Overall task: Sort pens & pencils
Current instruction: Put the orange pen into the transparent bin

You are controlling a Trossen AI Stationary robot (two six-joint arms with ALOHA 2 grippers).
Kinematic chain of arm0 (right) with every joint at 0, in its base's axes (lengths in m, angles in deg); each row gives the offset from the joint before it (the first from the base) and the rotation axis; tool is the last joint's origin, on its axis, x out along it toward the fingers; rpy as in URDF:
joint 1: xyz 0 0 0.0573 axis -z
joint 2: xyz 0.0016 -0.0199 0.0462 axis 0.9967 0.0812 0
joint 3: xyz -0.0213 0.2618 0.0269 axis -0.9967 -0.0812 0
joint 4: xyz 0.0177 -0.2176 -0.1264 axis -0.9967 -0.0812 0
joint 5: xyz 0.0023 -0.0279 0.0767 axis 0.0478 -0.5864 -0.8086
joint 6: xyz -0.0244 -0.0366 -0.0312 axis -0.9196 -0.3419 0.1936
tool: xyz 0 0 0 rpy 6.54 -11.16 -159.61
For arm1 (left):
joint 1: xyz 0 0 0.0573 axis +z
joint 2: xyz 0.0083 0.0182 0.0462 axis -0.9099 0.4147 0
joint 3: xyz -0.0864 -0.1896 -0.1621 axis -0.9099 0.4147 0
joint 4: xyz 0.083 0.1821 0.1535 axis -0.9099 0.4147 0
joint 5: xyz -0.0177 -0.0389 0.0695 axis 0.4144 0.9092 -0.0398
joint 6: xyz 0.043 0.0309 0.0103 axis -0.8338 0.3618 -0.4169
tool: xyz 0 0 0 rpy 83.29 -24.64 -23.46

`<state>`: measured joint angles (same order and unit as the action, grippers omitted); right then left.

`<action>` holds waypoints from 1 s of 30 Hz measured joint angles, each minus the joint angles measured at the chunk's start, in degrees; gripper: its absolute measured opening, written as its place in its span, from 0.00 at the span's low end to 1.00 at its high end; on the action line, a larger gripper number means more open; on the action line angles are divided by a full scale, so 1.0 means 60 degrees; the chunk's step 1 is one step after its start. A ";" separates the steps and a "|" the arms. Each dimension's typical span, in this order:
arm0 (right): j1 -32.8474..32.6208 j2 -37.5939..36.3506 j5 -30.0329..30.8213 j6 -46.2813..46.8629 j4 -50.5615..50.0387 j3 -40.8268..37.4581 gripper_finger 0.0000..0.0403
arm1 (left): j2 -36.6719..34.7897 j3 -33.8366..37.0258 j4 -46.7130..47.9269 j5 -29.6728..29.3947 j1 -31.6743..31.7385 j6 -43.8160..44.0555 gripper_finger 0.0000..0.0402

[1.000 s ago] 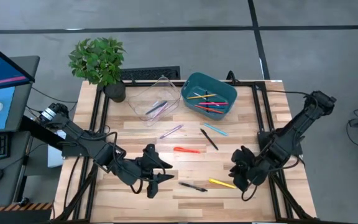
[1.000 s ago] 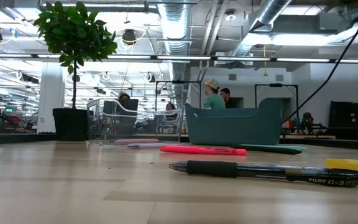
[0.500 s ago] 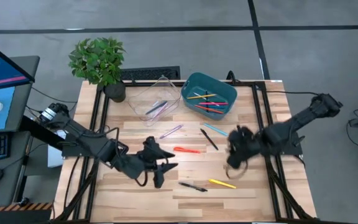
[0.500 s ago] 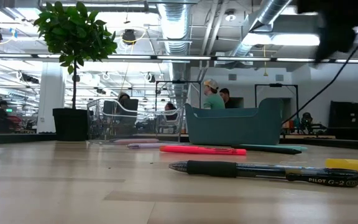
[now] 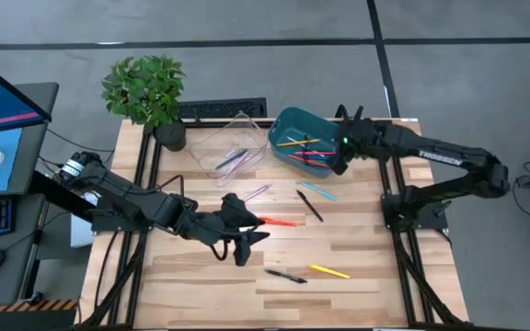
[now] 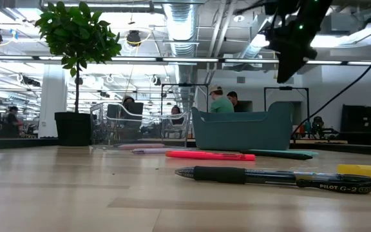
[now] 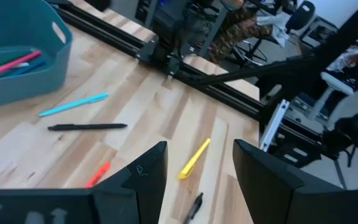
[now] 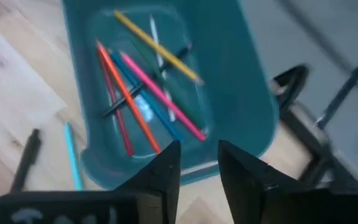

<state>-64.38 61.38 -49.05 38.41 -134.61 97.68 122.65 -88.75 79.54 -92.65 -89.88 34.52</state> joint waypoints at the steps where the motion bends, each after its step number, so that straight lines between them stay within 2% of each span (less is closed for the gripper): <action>1: 0.0222 0.0057 -0.0451 -0.0048 -0.0006 0.0032 0.32 | 0.0000 0.0000 0.0000 0.0085 0.0000 0.0000 0.43; 3: 0.0343 -0.0029 -0.1349 -0.0032 0.0023 0.0317 0.32 | 0.0000 0.0000 -0.0004 0.0251 0.0000 0.0004 0.43; 5: 0.0119 -0.0471 -0.1835 0.0245 -0.0082 0.0730 0.32 | 0.0000 0.0000 0.0010 0.0271 -0.0027 0.0004 0.43; 7: -0.0488 -0.1034 -0.2118 0.0791 -0.0135 0.1080 0.32 | 0.0000 0.0002 0.0051 0.0270 -0.0058 -0.0085 0.43; 10: -0.2018 -0.1856 -0.2149 0.1823 -0.0180 0.1205 0.31 | 0.0000 0.0000 0.0069 0.0256 -0.0058 -0.0316 0.43; 15: -0.5086 -0.2549 -0.1454 0.4559 -0.1021 0.0717 0.28 | 0.0125 -0.0005 0.0127 0.0172 -0.0042 -0.0869 0.43; 19: -0.7606 -0.2419 -0.0904 0.6624 -0.1117 -0.0028 0.27 | 0.0641 -0.0005 0.0194 0.0304 -0.0023 -0.1182 0.43; 21: -0.8536 -0.2143 -0.0517 0.7517 -0.1002 -0.0272 0.27 | 0.1018 -0.0004 0.0119 0.0501 0.0011 -0.1310 0.43; 26: -1.0135 -0.1348 0.0175 0.9273 -0.1024 -0.0482 0.29 | 0.1586 0.0003 0.0304 0.0676 0.0338 -0.1065 0.43; 30: -1.0767 -0.0713 0.0199 1.0035 -0.1045 -0.0485 0.33 | 0.1731 0.0003 0.0385 0.1713 0.0973 -0.1332 0.44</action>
<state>-128.98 57.10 -47.86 98.62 -140.87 94.77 133.04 -88.73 81.85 -82.37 -84.04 26.53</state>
